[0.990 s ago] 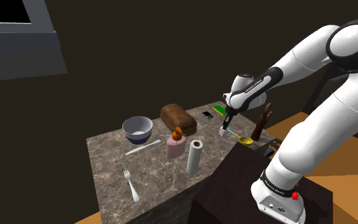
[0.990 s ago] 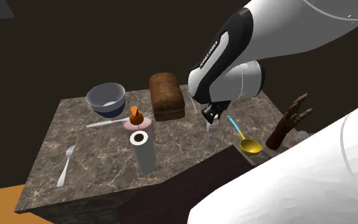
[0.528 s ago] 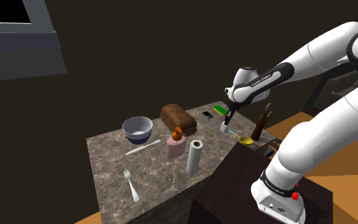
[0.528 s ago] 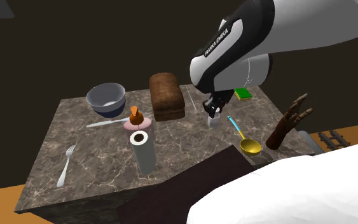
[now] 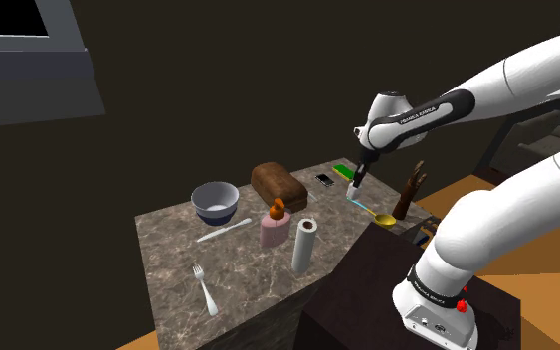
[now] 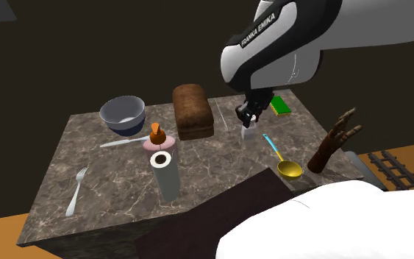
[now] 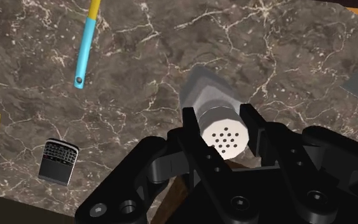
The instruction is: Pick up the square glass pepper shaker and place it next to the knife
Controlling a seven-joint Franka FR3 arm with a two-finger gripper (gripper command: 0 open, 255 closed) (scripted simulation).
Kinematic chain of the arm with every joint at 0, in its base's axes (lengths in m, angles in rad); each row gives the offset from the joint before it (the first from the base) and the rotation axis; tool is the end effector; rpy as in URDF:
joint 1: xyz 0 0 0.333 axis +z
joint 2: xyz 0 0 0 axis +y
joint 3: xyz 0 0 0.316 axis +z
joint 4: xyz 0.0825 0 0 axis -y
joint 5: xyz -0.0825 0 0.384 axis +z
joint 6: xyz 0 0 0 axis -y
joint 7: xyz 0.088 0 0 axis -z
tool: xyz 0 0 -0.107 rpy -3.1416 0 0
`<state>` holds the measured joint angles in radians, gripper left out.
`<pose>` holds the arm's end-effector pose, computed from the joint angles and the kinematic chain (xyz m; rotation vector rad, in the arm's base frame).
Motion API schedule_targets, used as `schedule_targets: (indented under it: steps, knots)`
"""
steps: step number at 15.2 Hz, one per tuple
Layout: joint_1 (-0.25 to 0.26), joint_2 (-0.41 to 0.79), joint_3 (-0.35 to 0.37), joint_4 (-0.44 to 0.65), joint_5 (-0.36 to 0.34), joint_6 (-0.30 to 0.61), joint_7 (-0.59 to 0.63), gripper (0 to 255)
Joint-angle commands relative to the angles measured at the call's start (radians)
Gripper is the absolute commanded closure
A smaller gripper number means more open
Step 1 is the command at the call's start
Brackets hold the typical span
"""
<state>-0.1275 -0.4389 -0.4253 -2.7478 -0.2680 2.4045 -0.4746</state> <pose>0.3272 -0.1905 0.3451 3.0862 0.2236 0.0971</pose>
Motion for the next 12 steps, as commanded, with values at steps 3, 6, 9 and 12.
schedule_targets:
  steps: [3, 6, 9, 12]
  knots:
    - [0.042, -0.006, 0.066, -0.003, 0.027, -0.011, 0.084, 255]
    - [0.09, 0.009, 0.128, 0.003, 0.059, -0.008, 0.165, 255]
    - [0.138, 0.037, 0.187, 0.021, 0.092, -0.004, 0.244, 255]
    - [0.184, 0.076, 0.244, 0.052, 0.123, -0.002, 0.319, 255]
